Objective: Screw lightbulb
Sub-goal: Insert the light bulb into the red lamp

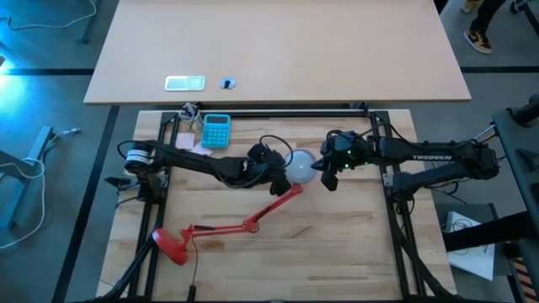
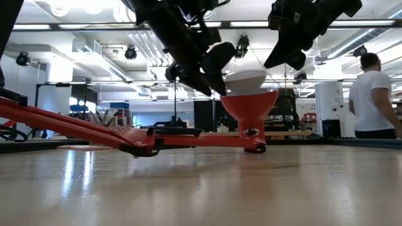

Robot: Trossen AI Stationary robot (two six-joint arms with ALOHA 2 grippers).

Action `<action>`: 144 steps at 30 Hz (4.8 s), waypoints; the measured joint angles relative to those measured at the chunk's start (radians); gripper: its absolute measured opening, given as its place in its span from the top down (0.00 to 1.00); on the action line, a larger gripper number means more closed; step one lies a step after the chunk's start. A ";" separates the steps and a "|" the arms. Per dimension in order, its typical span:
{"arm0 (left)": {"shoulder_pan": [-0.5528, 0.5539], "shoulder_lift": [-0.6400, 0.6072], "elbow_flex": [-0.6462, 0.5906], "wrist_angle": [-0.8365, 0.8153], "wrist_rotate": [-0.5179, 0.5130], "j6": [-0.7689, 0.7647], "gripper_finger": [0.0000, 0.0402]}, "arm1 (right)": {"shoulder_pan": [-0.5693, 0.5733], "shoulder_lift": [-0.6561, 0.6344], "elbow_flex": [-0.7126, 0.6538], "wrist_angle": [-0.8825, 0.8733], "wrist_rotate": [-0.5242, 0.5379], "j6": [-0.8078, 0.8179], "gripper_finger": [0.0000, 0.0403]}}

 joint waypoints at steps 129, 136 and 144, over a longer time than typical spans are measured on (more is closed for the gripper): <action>0.040 -0.069 -0.011 -0.053 0.154 0.062 1.00 | -0.116 0.056 0.053 0.034 0.068 0.004 1.00; -0.003 -0.038 -0.012 0.016 0.174 0.009 1.00 | -0.146 0.129 0.053 0.113 0.071 -0.032 1.00; 0.033 -0.012 -0.014 0.050 0.172 0.029 1.00 | -0.146 0.145 0.052 0.099 0.018 -0.028 1.00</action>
